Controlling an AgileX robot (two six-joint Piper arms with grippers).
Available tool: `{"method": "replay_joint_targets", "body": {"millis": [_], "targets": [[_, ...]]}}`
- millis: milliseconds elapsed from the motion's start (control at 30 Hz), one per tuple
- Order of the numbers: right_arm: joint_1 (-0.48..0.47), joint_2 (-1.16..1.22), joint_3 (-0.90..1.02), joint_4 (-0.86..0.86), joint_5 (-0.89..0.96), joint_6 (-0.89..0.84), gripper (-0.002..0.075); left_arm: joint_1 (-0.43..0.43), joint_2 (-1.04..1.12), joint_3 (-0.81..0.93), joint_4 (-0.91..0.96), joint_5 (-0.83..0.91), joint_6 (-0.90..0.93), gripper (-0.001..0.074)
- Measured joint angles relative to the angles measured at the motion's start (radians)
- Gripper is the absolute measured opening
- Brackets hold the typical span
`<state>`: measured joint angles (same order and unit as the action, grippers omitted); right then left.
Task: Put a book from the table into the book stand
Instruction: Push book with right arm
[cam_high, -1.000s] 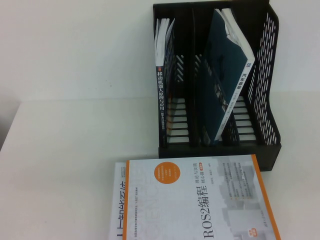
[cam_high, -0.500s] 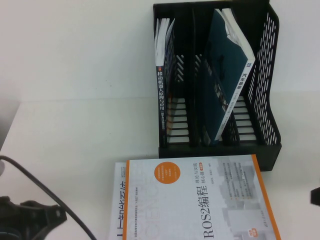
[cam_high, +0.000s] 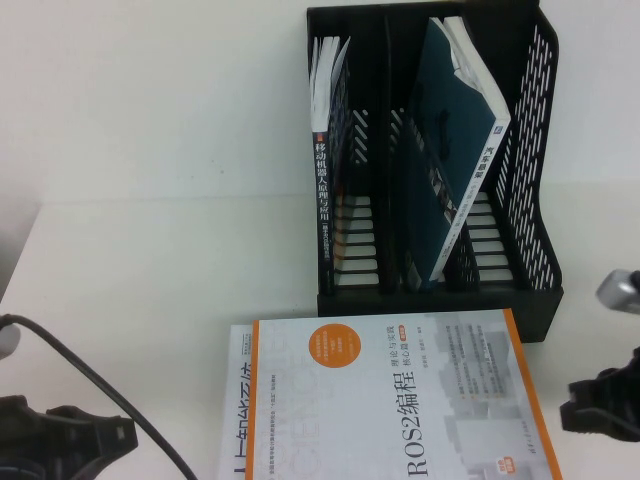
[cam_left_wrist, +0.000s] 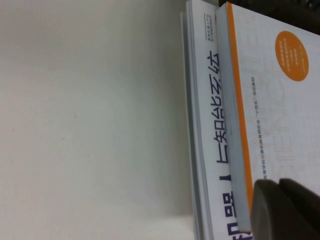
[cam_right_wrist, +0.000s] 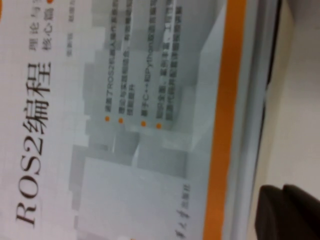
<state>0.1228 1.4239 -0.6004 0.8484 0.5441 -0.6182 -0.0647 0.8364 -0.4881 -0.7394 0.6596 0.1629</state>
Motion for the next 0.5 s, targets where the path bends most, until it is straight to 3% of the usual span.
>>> {"method": "replay_joint_targets", "body": {"millis": [233,500], "targets": [[0.061,0.062,0.000,0.037,-0.038,-0.012,0.0005,0.000,0.000,0.000,-0.002,-0.016,0.004,-0.0004],[0.063,0.070,-0.002,0.050,-0.041,-0.008,0.0005,0.000,0.000,-0.001,-0.002,-0.029,0.013,-0.0004]]}}
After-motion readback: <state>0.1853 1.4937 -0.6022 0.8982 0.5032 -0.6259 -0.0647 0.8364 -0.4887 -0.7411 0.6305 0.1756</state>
